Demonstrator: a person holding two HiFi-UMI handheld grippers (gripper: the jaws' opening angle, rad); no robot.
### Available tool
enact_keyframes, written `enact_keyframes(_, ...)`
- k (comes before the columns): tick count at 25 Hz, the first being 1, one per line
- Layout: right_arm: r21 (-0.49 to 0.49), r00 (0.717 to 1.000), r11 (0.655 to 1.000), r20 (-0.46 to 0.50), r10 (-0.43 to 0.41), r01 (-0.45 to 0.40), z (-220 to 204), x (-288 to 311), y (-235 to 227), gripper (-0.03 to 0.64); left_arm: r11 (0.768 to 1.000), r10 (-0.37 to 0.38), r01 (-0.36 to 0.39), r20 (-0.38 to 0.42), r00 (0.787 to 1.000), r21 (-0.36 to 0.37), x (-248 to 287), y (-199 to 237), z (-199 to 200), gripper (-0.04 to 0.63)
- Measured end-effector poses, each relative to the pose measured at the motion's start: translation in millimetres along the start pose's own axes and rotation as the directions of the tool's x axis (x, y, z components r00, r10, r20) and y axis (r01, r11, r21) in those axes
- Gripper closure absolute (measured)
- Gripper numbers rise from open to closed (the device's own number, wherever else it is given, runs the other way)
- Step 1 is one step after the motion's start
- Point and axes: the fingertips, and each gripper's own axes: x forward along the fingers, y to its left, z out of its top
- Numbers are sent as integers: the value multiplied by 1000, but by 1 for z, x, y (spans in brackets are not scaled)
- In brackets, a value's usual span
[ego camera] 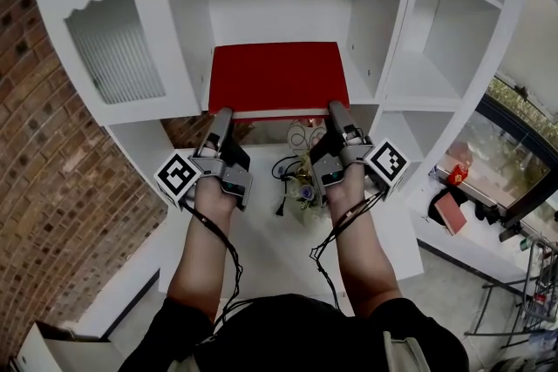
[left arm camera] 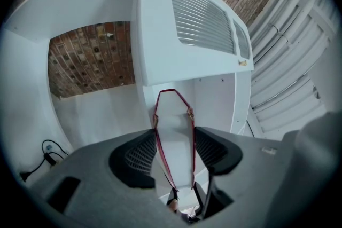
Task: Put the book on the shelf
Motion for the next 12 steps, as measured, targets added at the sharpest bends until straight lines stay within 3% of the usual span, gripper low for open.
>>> enact_keyframes(12, -21, 1000, 1000, -7, 6, -6, 4, 20, 2, 382, 1000, 14, -14, 9, 1000, 16, 16, 2, 10, 356)
